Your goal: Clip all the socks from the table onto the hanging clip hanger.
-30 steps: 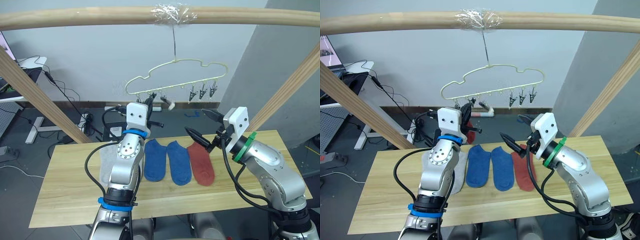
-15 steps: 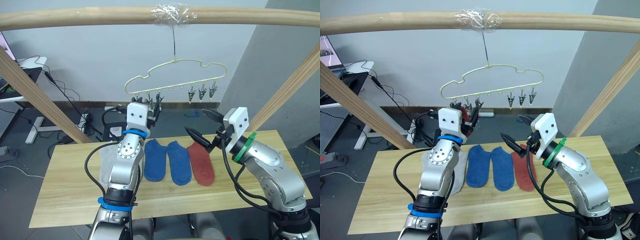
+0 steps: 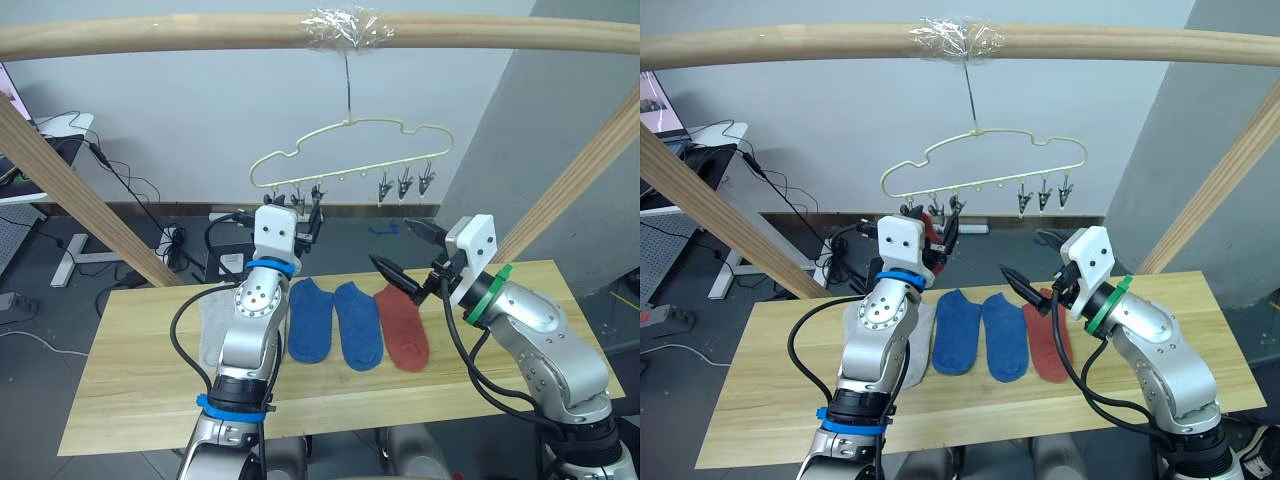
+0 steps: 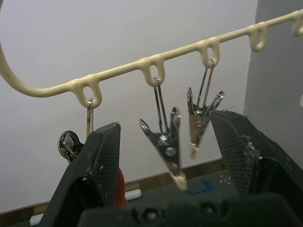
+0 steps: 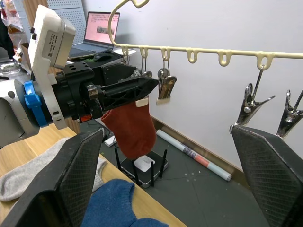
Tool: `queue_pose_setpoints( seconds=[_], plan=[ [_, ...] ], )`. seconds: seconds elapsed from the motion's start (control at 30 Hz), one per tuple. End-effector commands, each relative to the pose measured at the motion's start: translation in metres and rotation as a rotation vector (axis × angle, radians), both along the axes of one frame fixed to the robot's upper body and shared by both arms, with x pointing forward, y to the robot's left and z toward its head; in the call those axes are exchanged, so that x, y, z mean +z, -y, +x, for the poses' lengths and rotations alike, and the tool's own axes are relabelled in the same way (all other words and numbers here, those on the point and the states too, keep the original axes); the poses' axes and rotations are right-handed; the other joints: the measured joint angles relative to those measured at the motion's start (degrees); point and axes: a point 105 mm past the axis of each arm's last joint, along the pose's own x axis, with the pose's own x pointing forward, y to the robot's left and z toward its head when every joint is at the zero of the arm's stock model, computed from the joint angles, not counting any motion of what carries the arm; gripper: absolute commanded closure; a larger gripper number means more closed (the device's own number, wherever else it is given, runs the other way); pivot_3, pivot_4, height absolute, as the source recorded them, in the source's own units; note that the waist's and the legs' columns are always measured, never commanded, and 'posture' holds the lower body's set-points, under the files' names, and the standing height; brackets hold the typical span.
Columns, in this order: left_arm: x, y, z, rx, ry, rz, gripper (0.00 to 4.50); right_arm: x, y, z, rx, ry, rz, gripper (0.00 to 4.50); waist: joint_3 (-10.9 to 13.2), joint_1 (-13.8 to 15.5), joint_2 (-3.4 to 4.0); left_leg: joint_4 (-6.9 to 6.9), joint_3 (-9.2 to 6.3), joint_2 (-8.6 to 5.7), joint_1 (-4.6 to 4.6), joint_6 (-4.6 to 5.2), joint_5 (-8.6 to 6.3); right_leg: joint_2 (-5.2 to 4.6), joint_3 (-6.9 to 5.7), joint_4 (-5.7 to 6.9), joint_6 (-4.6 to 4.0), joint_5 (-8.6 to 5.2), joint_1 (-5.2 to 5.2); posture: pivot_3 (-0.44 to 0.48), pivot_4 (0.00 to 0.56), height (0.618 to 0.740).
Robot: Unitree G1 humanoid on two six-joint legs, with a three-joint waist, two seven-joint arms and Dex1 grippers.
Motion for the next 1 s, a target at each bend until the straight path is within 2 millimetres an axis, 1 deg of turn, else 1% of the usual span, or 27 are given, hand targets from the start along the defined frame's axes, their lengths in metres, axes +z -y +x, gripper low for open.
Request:
queue_pose_setpoints(
  seconds=[0.03,0.1,0.63,1.0],
  plan=[
    [0.0137,-0.0005,-0.0001,0.003,0.049,-0.006,1.75,0.0127,-0.004,-0.0048,0.016,0.067,0.01,0.0,0.0,0.0,0.0,0.0,0.0,0.0,0.0,0.0,0.0,0.0,0.0,0.0,0.0,0.0,0.0,-0.147,0.198,0.74],
    [0.0135,-0.0014,0.0005,0.01,0.047,-0.005,2.35,0.0126,-0.004,-0.0048,0.015,0.067,0.01,0.0,0.0,0.0,0.0,0.0,0.0,0.0,0.0,0.0,0.0,0.0,0.0,0.0,0.0,0.0,0.0,-0.147,0.199,0.74],
    [0.0138,0.0005,0.0047,0.013,0.045,-0.006,2.35,0.0134,-0.0048,-0.0043,0.011,0.074,0.014,0.0,0.0,0.0,0.0,-0.01,0.0,0.0,0.0,0.0,0.0,0.0,0.0,-0.01,0.0,0.0,0.0,-0.15,0.196,0.74],
    [0.0136,-0.0034,0.0061,0.046,0.053,0.015,2.35,0.014,-0.0065,-0.0051,0.018,0.081,0.008,0.0,0.0,0.0,0.0,-0.01,0.0,0.0,0.0,0.0,0.0,0.0,0.0,-0.02,0.0,0.0,0.0,-0.156,0.191,0.74]
  ],
)
